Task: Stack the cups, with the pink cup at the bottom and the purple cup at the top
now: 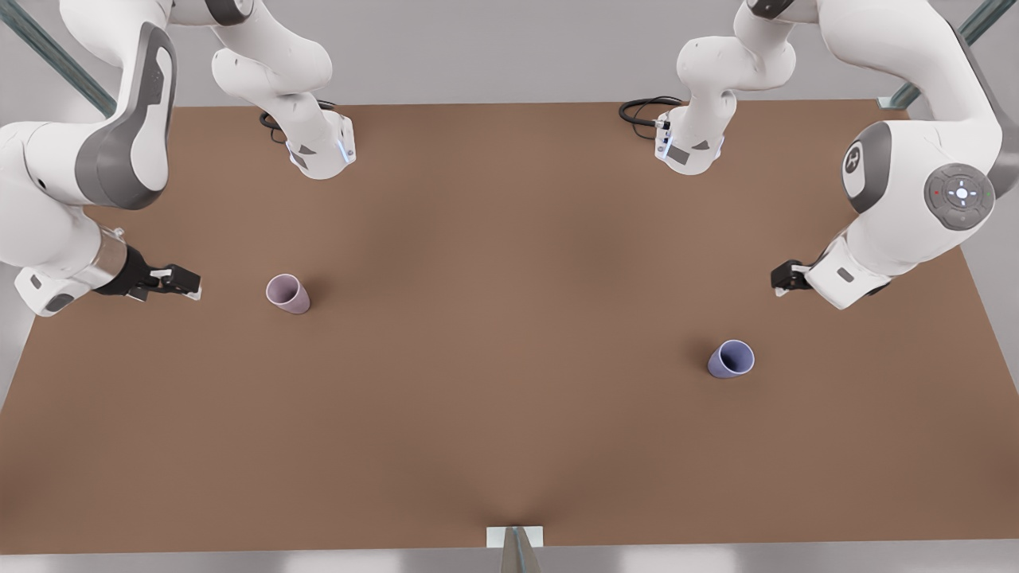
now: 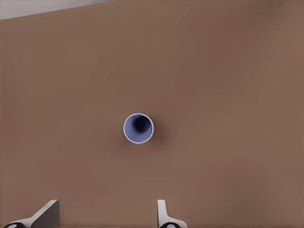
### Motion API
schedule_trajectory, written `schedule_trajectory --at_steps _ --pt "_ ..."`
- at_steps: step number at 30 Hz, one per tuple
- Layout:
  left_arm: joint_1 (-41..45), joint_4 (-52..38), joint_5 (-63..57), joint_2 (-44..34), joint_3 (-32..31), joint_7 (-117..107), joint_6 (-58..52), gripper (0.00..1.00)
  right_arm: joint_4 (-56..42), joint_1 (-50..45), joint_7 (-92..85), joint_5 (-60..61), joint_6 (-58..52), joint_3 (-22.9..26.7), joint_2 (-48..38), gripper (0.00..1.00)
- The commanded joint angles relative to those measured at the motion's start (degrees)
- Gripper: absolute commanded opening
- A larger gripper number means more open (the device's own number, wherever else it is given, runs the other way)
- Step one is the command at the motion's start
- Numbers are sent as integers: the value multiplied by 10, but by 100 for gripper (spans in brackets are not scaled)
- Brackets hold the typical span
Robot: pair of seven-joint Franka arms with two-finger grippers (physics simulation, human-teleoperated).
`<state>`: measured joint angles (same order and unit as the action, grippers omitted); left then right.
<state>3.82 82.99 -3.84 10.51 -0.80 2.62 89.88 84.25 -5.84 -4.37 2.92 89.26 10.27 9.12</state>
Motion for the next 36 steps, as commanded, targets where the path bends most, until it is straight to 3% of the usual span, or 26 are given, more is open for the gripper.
schedule_trajectory --at_steps 1,8,17,28,33,36 --pt "0 0 0 0 0 8 0 100 12 1 9 4 21 2 -1 100" --pt "0 2 4 7 4 5 19 100 267 8 -56 23 202 5 -78 100" --pt "0 5 6 20 5 5 18 100 488 15 -126 22 432 5 -87 100" --pt "0 5 6 24 5 5 21 100 533 -3 -124 22 530 4 -27 100" --pt "0 5 6 25 5 5 22 100 549 2 -127 22 551 4 -19 92" --pt "0 5 6 25 5 5 22 100 555 2 -126 22 557 4 -9 70"
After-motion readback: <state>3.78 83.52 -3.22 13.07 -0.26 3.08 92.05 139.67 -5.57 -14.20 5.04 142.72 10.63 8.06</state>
